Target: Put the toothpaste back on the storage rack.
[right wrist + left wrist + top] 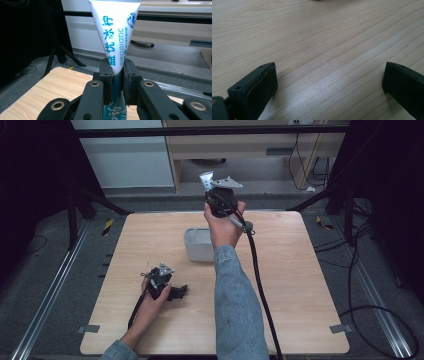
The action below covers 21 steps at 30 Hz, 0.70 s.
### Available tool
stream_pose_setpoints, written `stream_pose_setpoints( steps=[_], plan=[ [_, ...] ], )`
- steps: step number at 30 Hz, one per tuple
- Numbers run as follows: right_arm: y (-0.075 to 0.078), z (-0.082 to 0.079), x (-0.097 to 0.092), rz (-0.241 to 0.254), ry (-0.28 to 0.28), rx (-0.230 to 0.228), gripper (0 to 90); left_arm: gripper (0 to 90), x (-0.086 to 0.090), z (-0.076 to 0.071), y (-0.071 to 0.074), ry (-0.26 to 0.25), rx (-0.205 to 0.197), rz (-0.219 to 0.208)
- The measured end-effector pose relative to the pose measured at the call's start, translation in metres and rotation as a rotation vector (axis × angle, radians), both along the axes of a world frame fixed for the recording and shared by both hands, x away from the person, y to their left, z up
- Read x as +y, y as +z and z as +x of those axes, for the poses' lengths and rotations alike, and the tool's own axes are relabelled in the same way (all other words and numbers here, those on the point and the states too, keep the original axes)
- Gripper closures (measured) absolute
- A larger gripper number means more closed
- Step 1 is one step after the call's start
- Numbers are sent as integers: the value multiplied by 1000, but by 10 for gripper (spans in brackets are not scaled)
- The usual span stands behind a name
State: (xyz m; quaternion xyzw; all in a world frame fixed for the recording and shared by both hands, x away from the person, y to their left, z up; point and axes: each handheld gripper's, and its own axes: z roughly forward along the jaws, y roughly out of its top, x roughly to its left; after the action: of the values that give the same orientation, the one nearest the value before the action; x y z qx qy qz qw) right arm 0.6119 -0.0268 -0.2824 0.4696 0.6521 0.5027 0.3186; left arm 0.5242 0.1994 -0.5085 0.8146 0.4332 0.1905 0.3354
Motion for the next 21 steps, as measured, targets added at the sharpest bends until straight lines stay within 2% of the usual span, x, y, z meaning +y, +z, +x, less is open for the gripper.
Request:
stream_pose_setpoints(
  steps=[21],
  plan=[
    [-7, 0, 17, 10, 39, -25, 798, 0, 0, 0, 0, -1, 0, 0]
  ],
)
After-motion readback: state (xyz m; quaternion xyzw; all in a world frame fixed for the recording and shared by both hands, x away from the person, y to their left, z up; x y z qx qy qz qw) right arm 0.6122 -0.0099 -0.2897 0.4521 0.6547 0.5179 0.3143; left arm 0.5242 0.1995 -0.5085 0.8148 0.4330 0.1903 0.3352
